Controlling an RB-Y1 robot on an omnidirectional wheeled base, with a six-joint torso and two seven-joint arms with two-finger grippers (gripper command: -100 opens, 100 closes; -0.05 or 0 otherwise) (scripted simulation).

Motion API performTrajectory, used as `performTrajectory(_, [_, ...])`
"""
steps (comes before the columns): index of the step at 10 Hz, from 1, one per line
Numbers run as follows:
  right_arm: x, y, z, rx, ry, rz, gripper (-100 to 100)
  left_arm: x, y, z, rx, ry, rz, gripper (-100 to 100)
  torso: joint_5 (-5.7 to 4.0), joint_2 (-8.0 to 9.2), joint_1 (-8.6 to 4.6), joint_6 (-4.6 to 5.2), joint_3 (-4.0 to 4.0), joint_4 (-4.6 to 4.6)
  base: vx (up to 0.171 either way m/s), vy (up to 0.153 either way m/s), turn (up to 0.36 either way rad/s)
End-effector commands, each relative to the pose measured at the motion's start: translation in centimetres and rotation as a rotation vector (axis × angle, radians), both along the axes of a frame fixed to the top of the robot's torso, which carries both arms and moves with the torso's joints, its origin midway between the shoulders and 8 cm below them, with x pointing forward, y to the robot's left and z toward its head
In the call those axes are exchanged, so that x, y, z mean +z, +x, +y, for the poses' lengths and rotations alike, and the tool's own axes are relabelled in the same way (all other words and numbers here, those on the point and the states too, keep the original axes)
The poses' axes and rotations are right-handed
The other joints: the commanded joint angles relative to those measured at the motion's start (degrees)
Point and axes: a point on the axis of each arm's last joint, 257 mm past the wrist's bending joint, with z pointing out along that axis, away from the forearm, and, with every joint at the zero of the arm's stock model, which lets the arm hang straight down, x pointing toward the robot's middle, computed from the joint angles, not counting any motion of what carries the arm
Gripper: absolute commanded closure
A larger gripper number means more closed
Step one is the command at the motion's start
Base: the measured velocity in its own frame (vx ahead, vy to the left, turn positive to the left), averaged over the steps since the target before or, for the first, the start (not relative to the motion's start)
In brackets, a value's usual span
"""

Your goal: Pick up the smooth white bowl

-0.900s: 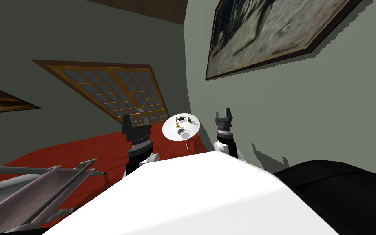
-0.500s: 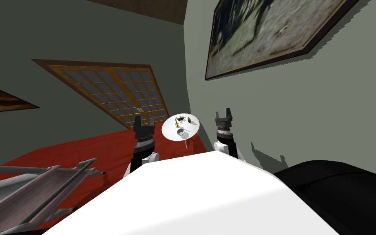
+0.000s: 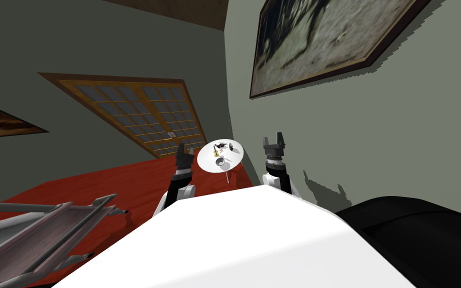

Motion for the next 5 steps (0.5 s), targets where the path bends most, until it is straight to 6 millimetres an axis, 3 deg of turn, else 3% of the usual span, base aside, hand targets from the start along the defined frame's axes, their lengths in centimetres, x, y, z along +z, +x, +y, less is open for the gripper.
performTrajectory(1, [0.0,0.0,0.0,0.000,0.000,0.000,0,-2.0,1.9,0.4,0.010,0.016,0.066,-100,0.00,0.00,0.00,0.00,0.00,0.00,-0.006,-0.056,0.006])
performTrajectory(2, [0.0,0.0,0.0,0.000,0.000,0.000,0,-2.1,1.9,0.4,0.011,0.016,0.071,-100,-0.01,-0.01,-0.04,0.00,0.00,0.00,-0.001,-0.037,0.004])
performTrajectory(5, [0.0,0.0,0.0,0.000,0.000,0.000,0,-5.3,4.5,1.4,0.030,0.033,0.168,-100,0.00,-0.01,0.04,-0.01,0.00,0.00,-0.003,-0.034,0.004])
